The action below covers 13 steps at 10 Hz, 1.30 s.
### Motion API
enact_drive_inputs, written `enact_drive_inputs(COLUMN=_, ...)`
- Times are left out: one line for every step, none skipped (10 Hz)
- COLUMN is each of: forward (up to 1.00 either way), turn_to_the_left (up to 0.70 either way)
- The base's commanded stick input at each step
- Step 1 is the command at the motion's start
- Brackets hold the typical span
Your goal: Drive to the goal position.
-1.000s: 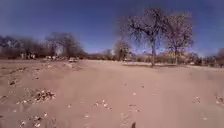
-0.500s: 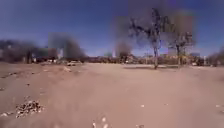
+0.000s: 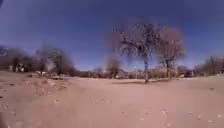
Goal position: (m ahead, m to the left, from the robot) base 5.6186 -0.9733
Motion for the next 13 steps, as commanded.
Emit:
enact_drive_inputs(forward=1.0, turn_to_the_left=0.0)
enact_drive_inputs(forward=1.0, turn_to_the_left=0.0)
enact_drive_inputs(forward=1.0, turn_to_the_left=0.0)
enact_drive_inputs(forward=1.0, turn_to_the_left=0.0)
enact_drive_inputs(forward=1.0, turn_to_the_left=0.0)
enact_drive_inputs(forward=1.0, turn_to_the_left=0.0)
enact_drive_inputs(forward=1.0, turn_to_the_left=0.0)
enact_drive_inputs(forward=1.0, turn_to_the_left=0.0)
enact_drive_inputs(forward=1.0, turn_to_the_left=0.0)
enact_drive_inputs(forward=1.0, turn_to_the_left=0.0)
enact_drive_inputs(forward=1.0, turn_to_the_left=0.14)
enact_drive_inputs(forward=1.0, turn_to_the_left=0.27)
enact_drive_inputs(forward=1.0, turn_to_the_left=0.27)
